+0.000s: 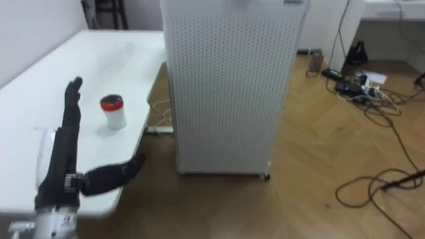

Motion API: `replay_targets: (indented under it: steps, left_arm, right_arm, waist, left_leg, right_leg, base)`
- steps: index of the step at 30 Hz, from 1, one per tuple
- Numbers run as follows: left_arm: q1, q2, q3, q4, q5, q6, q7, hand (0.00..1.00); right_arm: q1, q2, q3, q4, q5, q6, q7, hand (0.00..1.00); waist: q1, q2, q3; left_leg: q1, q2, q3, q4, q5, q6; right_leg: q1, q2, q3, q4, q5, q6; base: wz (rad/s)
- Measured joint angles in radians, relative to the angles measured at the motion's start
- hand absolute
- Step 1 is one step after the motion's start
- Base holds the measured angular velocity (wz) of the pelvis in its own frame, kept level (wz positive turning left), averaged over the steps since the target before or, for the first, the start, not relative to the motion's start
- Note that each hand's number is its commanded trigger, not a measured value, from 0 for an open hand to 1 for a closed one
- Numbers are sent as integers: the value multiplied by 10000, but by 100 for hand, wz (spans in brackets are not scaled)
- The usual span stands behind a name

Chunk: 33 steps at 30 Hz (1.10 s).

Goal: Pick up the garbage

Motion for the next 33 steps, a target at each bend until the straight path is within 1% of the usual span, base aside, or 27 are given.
replay_targets:
  steps: [1, 2, 4, 5, 6, 7, 8, 9, 10, 11, 12, 13, 14, 16, 17, 18, 19, 20, 21, 22, 23, 24, 26, 28, 30, 31, 33]
  left_arm:
    - [52, -11, 17, -3, 1, 0, 50, 0]
    - [92, -15, 54, -3, -13, 0, 47, 0]
    - [91, -14, 131, -4, -43, 0, 49, 0]
    - [90, -11, 242, -3, -18, 1, 49, 0]
    - [87, -16, 300, -3, -10, 1, 50, 0]
    - [49, 10, 358, -4, -68, -1, 53, 0]
    - [32, 37, 382, -10, -139, -27, 52, 0]
    - [29, 45, 392, -10, -144, -34, 52, 0]
    - [24, 55, 399, -9, -125, -36, 52, 0]
    - [16, 52, 392, -10, -77, -37, 53, 0]
    - [8, 71, 399, -10, -61, -41, 104, 0]
    - [6, 81, 405, -11, -61, -41, 139, 0]
    - [-8, 91, 406, -66, -52, -43, 244, 0]
    - [-38, 91, 465, -159, 40, -63, 336, 0]
    - [-91, 90, 499, -181, 141, -73, 433, 0]
    - [-138, 94, 506, -181, 135, -72, 471, 0]
    - [-225, 99, 581, -184, 127, -73, 609, 0]
    - [-282, 104, 650, -183, 121, -72, 737, 0]
    - [-290, 108, 652, -183, 125, -76, 754, 0]
    - [-251, 84, 621, -159, 127, -74, 751, 0]
    - [-189, 84, 566, -167, 159, -80, 740, 0]
    - [-212, 95, 604, -218, 163, -81, 745, 0]
    - [-234, 118, 662, -224, 162, -81, 763, 0]
    - [-227, 119, 660, -225, 160, -82, 873, 0]
    - [-225, 122, 703, -242, 162, -81, 990, 0]
    - [-225, 124, 703, -257, 162, -81, 998, 0]
    - [-221, 125, 710, -292, 169, -76, 998, 0]
  right_arm:
    - [0, -3, -1, -6, -33, 5, 7, 100]
    - [-3, 53, 0, -20, -50, 5, 7, 100]
    - [-18, 85, -8, -106, -196, 6, -26, 100]
    - [-96, 82, -7, -119, -359, 7, -94, 100]
    - [-130, 81, 6, -116, -411, 8, -93, 100]
    - [-157, 81, 81, -138, -484, 10, -83, 100]
    - [-166, 76, 114, -204, -612, 14, -74, 100]
    - [-173, 78, 114, -211, -633, 15, -73, 100]
    - [-187, 57, 148, -212, -630, 25, -77, 100]
    - [-195, 17, 218, -213, -612, 30, -78, 100]
    - [-221, 33, 235, -213, -566, 29, -85, 100]
    - [-222, 46, 247, -246, -538, 35, -87, 100]
    - [-213, 35, 216, -420, -545, 41, -129, 100]
    - [-267, 18, 193, -484, -712, 39, -185, 100]
    - [-326, 7, 215, -485, -769, 32, -184, 100]
    - [-329, 8, 236, -494, -757, 28, -182, 100]
    - [-366, 7, 303, -516, -757, 14, -180, 100]
    - [-419, 44, 294, -571, -819, -6, -182, 100]
    - [-412, 84, 293, -596, -877, -26, -180, 100]
    - [-366, 78, 270, -593, -899, -26, -181, 100]
    - [-253, 78, 215, -592, -946, -27, -152, 100]
    - [-252, 48, 211, -587, -952, -28, -46, 100]
    - [-259, 29, 288, -590, -961, -32, 131, 100]
    - [-262, 23, 435, -575, -964, -45, 129, 100]
    - [-261, 18, 656, -537, -977, -46, 177, 100]
    - [-255, 18, 673, -537, -974, -46, 250, 100]
    - [-273, 18, 678, -522, -1055, -46, 411, 100]
  waist:
    - [4, -36, 6]
    - [50, -101, 10]
    - [49, -139, 1]
    - [178, -135, 6]
    - [223, -134, 8]
    - [231, -126, 17]
    - [233, -141, 30]
    - [239, -162, 38]
    - [257, -197, 61]
    - [274, -179, 73]
    - [321, -154, 98]
    - [337, -156, 96]
    - [324, -126, 103]
    - [318, -103, 120]
    - [301, 106, 230]
    - [286, 163, 252]
    - [288, 286, 302]
    - [181, 344, 322]
    - [114, 290, 300]
    - [21, 328, 274]
    - [-46, 315, 89]
    - [-16, 319, 76]
    - [63, 295, 75]
    - [200, 235, 74]
    - [347, 103, 91]
    - [411, 65, 84]
    - [573, -14, 108]
  left_leg:
    - [44, -89, 13, -2, 220, 153]
    - [50, -165, 26, 113, 165, 309]
    - [48, -290, 62, 201, 50, 457]
    - [106, -314, 155, 209, -87, 496]
    - [160, -342, 159, 213, -156, 503]
    - [242, -423, 126, 318, -353, 521]
    - [299, -533, 126, 503, -591, 552]
    - [341, -637, 123, 567, -708, 591]
    - [441, -776, 152, 628, -935, 659]
    - [534, -826, 218, 793, -1183, 731]
    - [644, -836, 296, 903, -1332, 789]
    - [684, -868, 303, 941, -1415, 815]
    - [695, -907, 294, 1115, -1576, 909]
    - [795, -968, 230, 1184, -1742, 1016]
    - [885, -946, -36, 1202, -1820, 1045]
    - [914, -953, -282, 1182, -1823, 1049]
    - [926, -954, -642, 1090, -1815, 1044]
    - [931, -966, -831, 1048, -1807, 1038]
    - [995, -1092, -1013, 1040, -1809, 1035]
    - [1041, -1128, -1193, 1039, -1815, 1025]
    - [1099, -1169, -1435, 944, -1810, 1002]
    - [1194, -1159, -1626, 800, -1777, 946]
    - [1404, -1106, -1789, 545, -1733, 879]
    - [1625, -1079, -1958, 282, -1707, 843]
    - [1765, -1069, -2126, 110, -1696, 828]
    - [1752, -1067, -2151, 104, -1696, 828]
    - [1720, -1039, -2214, 58, -1687, 813]
  right_leg:
    - [1, -45, 74, -12, -10, -4]
    - [31, -93, 194, -34, -61, 31]
    - [99, -205, 291, -160, -125, 102]
    - [115, -290, 455, -219, -153, 152]
    - [157, -325, 485, -256, -160, 163]
    - [282, -410, 462, -281, -243, 214]
    - [319, -532, 476, -60, -451, 265]
    - [340, -629, 467, 71, -596, 293]
    - [383, -803, 461, 375, -833, 385]
    - [328, -924, 367, 904, -934, 522]
    - [91, -1053, 124, 1709, -921, 547]
    - [-41, -1164, 44, 2152, -885, 605]
    - [-253, -1330, -94, 2876, -756, 797]
    - [-516, -1363, -123, 3486, -540, 939]
    - [-669, -1306, -204, 3772, -396, 954]
    - [-721, -1313, -291, 3602, -488, 964]
    - [-974, -1246, -462, 2922, -733, 956]
    - [-1158, -1159, -424, 1934, -688, 949]
    - [-1231, -1155, -351, 868, -78, 899]
    - [-1210, -1153, -388, 870, 170, 818]
    - [-978, -1134, -422, 645, 187, 819]
    - [-711, -1043, -616, 361, 235, 759]
    - [-334, -948, -720, -104, 307, 730]
    - [18, -904, -951, -516, 361, 726]
    - [279, -837, -1039, -810, 380, 726]
    - [306, -821, -1053, -884, 384, 722]
    - [410, -789, -1221, -1154, 455, 696]
  base:
    - [-26]
    - [-21]
    - [-10]
    - [-25]
    - [-34]
    - [-19]
    - [-10]
    - [0]
    - [0]
    - [-8]
    - [-10]
    - [4]
    - [20]
    - [17]
    - [8]
    - [11]
    - [24]
    - [42]
    - [57]
    - [68]
    - [58]
    - [47]
    - [28]
    - [24]
    - [21]
    - [17]
    - [13]
